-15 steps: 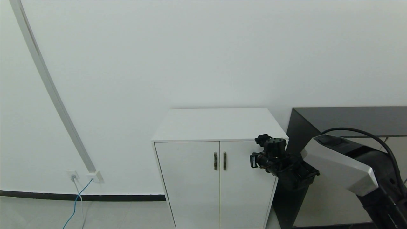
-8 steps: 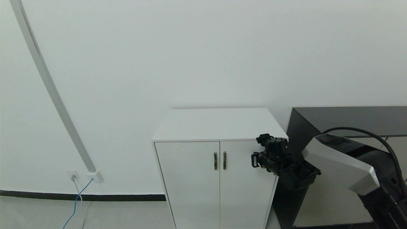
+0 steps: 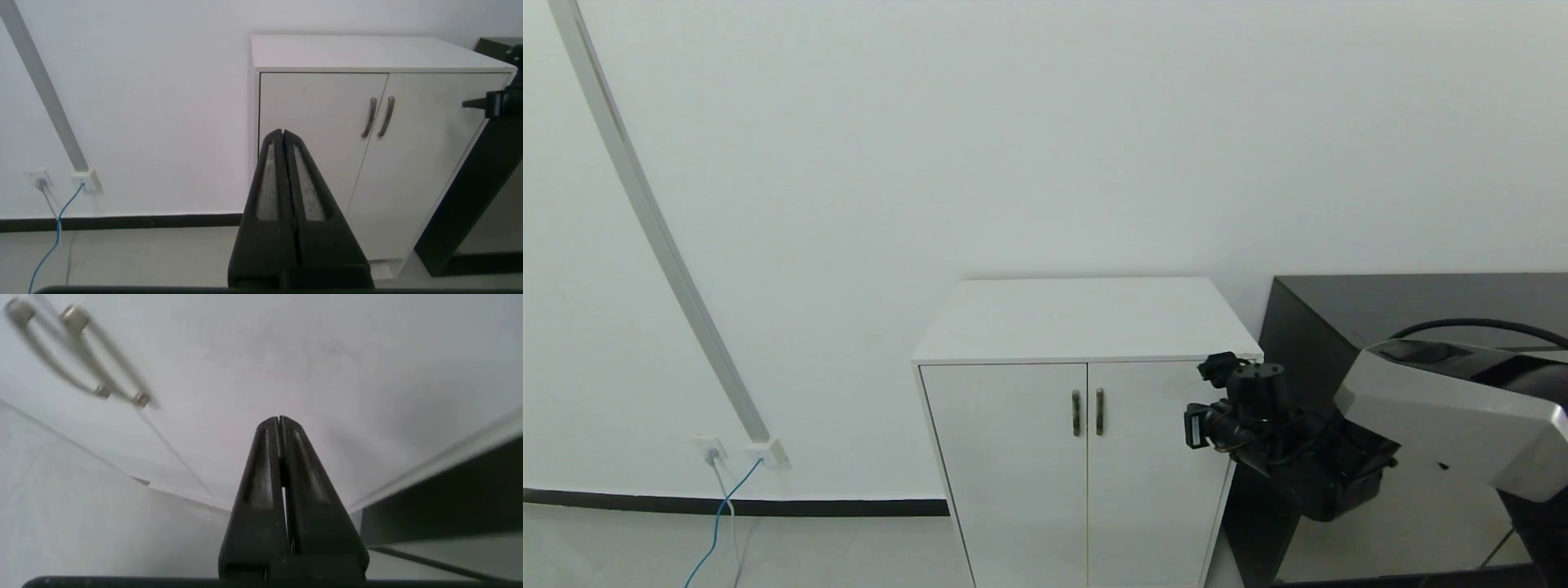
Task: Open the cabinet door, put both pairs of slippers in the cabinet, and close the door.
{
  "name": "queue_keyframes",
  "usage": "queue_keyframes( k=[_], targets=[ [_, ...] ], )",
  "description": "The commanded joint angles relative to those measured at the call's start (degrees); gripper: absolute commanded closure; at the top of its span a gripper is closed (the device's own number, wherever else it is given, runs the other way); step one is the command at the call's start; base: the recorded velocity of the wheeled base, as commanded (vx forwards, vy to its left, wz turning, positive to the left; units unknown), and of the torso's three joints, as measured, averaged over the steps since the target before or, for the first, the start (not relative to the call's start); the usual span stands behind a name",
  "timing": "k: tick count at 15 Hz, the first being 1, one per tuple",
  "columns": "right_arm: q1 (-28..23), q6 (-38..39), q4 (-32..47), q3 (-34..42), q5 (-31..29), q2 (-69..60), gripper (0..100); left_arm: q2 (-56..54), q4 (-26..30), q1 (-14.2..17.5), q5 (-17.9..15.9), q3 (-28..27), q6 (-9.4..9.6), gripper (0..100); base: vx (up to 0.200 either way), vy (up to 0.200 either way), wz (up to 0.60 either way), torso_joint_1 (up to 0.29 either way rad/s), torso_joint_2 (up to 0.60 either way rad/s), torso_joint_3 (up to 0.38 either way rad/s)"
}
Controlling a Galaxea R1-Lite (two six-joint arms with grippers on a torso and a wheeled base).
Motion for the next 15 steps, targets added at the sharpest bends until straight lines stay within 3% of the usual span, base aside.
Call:
queue_keyframes(
  k=[1, 5, 13, 15],
  targets=[
    [-0.19, 0.06, -4.30, 7.80, -0.12, -5.86, 100, 0.00, -0.01, 0.02, 0.07, 0.01, -0.02, 100, 0.000, 0.000, 0.00, 0.000, 0.00, 0.000],
    [-0.01, -0.11, -6.76, 20.45, -6.10, -14.73, 100, 0.00, -0.01, 0.02, -0.02, 0.01, -0.02, 100, 0.000, 0.000, 0.00, 0.000, 0.00, 0.000],
    [-0.28, -0.29, -6.59, 36.89, -12.34, -30.20, 100, 0.00, -0.01, 0.02, -0.02, 0.01, -0.02, 100, 0.000, 0.000, 0.00, 0.000, 0.00, 0.000],
    [-0.54, -0.29, -6.59, 40.41, -16.29, -33.37, 100, 0.00, -0.01, 0.02, -0.02, 0.01, -0.02, 100, 0.000, 0.000, 0.00, 0.000, 0.00, 0.000]
  ],
)
